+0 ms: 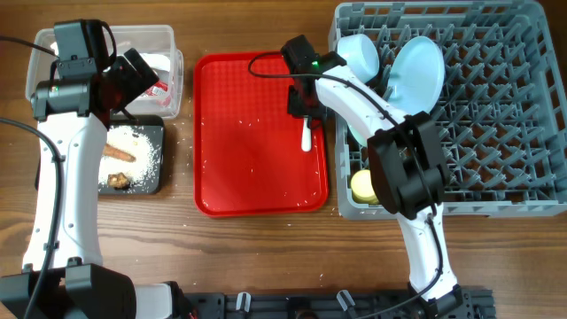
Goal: Sort waste into correct bins and load items into the dishwasher rack
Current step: 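Grasp the white spoon on the red tray with the right gripper, then carry the white spoon into the rack and release it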
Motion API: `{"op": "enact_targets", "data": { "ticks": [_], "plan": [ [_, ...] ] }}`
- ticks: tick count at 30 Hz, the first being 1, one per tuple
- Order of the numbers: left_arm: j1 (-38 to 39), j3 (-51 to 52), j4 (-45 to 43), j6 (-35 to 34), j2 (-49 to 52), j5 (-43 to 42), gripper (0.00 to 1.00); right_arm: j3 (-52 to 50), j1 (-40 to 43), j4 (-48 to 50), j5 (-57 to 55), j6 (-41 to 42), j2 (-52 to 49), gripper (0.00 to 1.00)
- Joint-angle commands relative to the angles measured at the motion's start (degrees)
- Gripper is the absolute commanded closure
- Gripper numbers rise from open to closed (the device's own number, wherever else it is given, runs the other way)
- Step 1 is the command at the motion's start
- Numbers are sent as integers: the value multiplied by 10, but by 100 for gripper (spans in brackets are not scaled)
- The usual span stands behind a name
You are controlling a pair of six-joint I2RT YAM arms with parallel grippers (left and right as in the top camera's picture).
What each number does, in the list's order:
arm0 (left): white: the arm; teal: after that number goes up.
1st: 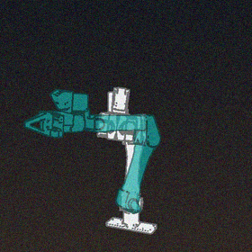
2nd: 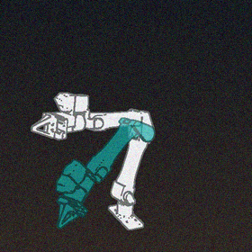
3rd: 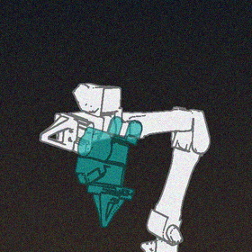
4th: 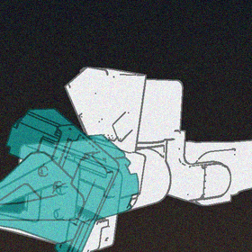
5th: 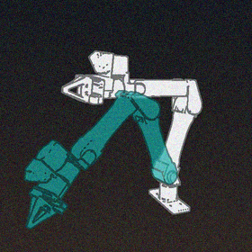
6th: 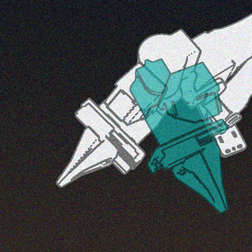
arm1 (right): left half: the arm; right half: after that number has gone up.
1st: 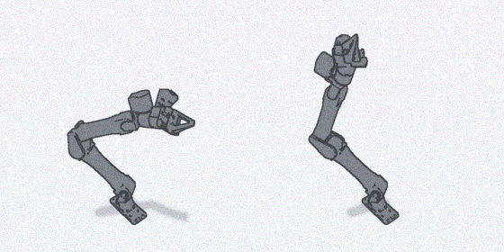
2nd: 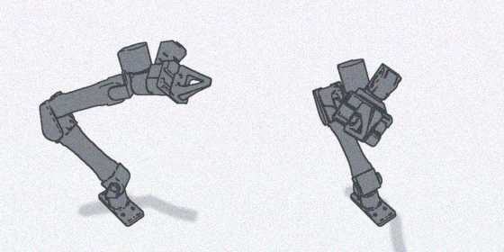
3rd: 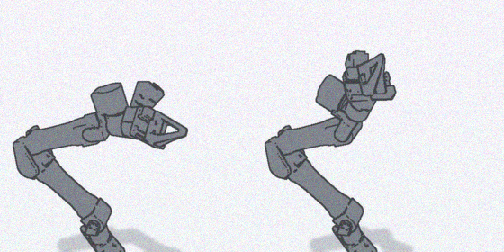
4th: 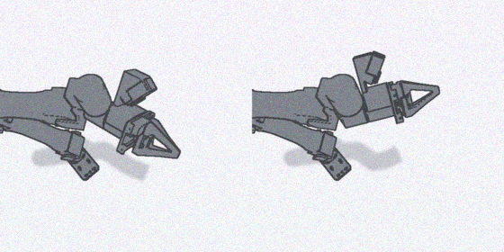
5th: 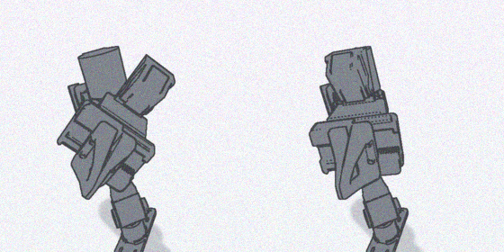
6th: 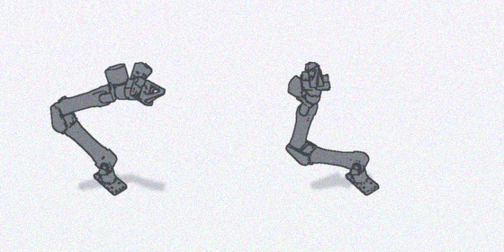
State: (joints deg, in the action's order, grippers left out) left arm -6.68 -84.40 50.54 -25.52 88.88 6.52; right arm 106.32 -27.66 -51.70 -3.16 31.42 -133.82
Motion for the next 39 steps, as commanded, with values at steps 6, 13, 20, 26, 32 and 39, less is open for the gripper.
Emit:
{"op": "enact_targets", "data": {
  "ticks": [6,13,20,26,32,39],
  "plan": [
    [2,-3,-2,13,1,-1,0,-7,6,1,56,-7,-25,90],
    [2,-3,-2,13,1,-1,0,2,6,-10,75,-47,15,90],
    [2,-2,-2,13,1,-1,0,24,6,-80,97,-112,177,90],
    [2,-3,-2,13,1,-1,0,24,29,-114,29,-101,356,90],
    [2,-3,-2,13,1,-1,0,24,165,-247,-108,23,438,90],
    [2,-3,-2,13,1,-1,0,-104,322,-276,-124,179,436,96]
  ]
}}
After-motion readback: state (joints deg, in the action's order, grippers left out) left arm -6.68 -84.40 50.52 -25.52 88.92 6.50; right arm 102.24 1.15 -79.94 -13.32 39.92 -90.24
